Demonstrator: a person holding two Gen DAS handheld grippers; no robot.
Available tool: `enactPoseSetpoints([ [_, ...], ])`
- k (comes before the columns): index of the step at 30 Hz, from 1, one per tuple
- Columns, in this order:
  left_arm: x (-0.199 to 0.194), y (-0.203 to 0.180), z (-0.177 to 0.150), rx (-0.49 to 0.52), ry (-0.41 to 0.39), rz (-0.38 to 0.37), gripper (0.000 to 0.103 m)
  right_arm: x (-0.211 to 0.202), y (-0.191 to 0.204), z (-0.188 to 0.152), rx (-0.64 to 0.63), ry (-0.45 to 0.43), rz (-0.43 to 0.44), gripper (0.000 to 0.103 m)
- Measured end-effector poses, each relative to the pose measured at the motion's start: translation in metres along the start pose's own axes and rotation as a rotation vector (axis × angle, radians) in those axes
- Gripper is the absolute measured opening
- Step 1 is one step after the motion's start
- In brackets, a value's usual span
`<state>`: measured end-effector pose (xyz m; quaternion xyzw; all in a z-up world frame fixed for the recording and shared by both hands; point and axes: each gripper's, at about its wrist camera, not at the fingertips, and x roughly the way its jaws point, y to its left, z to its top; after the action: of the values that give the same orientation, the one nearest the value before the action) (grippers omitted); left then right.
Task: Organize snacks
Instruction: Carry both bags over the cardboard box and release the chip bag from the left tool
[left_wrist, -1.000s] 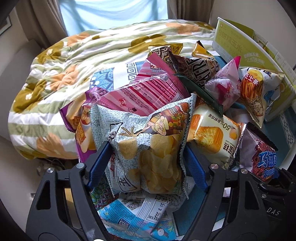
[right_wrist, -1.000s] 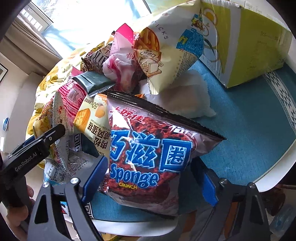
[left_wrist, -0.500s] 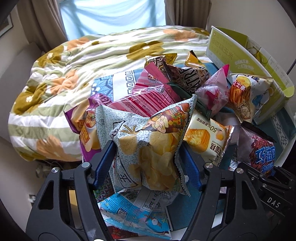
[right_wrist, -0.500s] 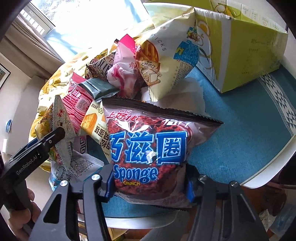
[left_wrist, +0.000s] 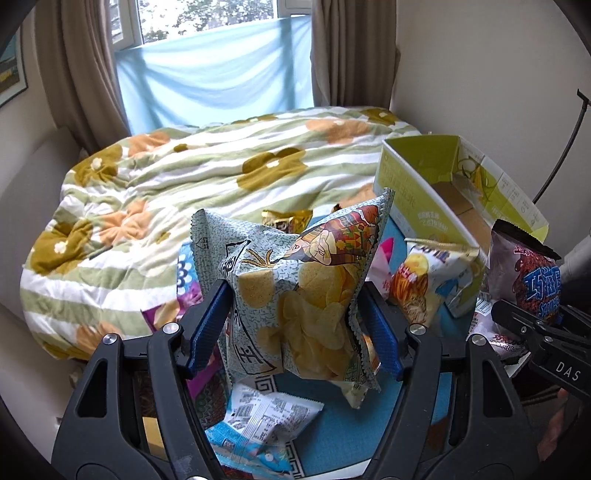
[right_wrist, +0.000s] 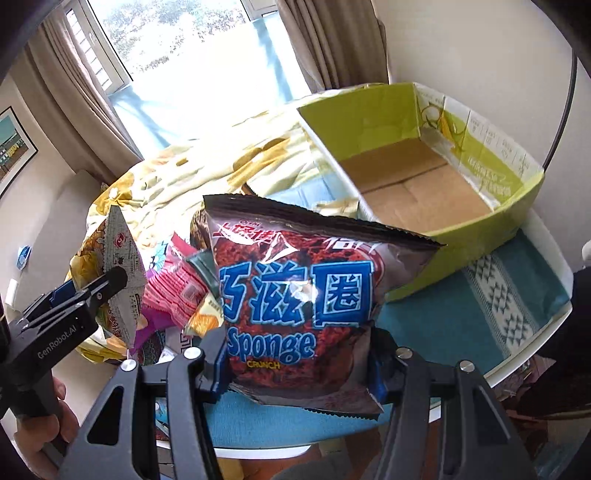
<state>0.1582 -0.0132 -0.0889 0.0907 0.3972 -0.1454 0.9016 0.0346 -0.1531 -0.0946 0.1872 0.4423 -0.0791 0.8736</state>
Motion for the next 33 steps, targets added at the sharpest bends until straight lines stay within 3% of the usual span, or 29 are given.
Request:
enactPoseSetpoints([
  [8,0.005,-0.067,0.075,0.012,-0.086,-0.023,0.068,-0.023,-0.043,0.090,-0.070,-0.069,-0.005,0.053],
  [14,0.041,-0.134,0.126,-0.033,-0.077,-0.046,0.068,-0.008,-0.092,0.157,-0.164,-0.038,0.042,0.053],
  [21,0.108,-0.201,0.170,-0.080,0.005,-0.038,0.068,0.018,-0.140,0.215,-0.229,0.031,0.061,0.053],
  [28,0.179,-0.236,0.184,-0.077,0.120,-0.007,0.069,0.053,-0.169,0.250,-0.264,0.082,0.093,0.053],
  [31,0.202,-0.242,0.185,-0.067,0.159,0.002,0.078,0.068,-0.180,0.258,-0.260,0.114,0.093,0.053],
  [33,0.210,-0.243,0.186,-0.065,0.166,0.024,0.098,0.077,-0.188,0.262,-0.255,0.132,0.092,0.053],
])
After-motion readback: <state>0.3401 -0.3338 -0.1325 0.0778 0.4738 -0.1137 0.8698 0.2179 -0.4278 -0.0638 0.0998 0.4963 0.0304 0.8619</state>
